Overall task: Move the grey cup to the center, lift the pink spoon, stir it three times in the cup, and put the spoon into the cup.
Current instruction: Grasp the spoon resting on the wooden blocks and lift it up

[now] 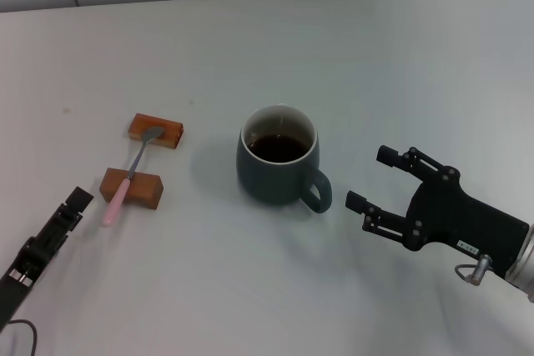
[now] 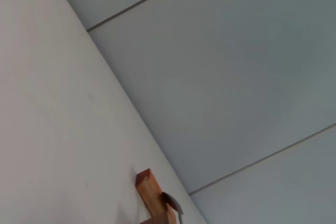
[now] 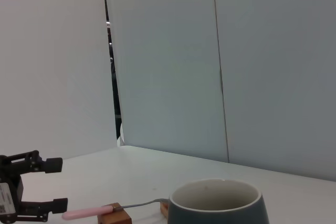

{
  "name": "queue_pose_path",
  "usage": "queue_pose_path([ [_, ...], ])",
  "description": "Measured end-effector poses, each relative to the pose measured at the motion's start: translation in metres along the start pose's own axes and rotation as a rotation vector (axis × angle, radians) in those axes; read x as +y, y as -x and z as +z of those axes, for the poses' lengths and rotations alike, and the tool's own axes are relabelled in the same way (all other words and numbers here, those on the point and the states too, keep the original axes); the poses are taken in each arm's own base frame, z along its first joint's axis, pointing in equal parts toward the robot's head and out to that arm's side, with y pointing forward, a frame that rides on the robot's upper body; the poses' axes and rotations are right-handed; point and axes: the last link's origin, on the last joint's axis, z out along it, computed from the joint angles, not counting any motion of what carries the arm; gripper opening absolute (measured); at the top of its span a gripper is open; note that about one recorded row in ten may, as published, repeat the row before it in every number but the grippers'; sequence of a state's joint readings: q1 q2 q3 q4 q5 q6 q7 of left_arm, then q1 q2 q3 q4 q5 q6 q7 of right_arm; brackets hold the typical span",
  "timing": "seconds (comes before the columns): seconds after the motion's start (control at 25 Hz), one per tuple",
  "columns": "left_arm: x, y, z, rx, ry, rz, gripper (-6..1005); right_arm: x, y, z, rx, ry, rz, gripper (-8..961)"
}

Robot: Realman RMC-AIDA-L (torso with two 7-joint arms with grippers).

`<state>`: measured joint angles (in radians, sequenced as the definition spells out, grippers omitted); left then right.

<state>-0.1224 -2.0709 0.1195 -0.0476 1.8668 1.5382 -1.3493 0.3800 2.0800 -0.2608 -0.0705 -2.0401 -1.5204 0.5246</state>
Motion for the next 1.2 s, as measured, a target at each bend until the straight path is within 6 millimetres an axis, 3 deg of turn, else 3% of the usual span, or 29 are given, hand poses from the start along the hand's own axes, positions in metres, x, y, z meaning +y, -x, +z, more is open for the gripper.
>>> queue_pose_path([
  [1.2, -0.002, 0.017, 0.014, -0.025, -0.045, -0.086, 863, -0.003, -0.002, -0.004, 0.030, 0.018, -0.031, 841],
])
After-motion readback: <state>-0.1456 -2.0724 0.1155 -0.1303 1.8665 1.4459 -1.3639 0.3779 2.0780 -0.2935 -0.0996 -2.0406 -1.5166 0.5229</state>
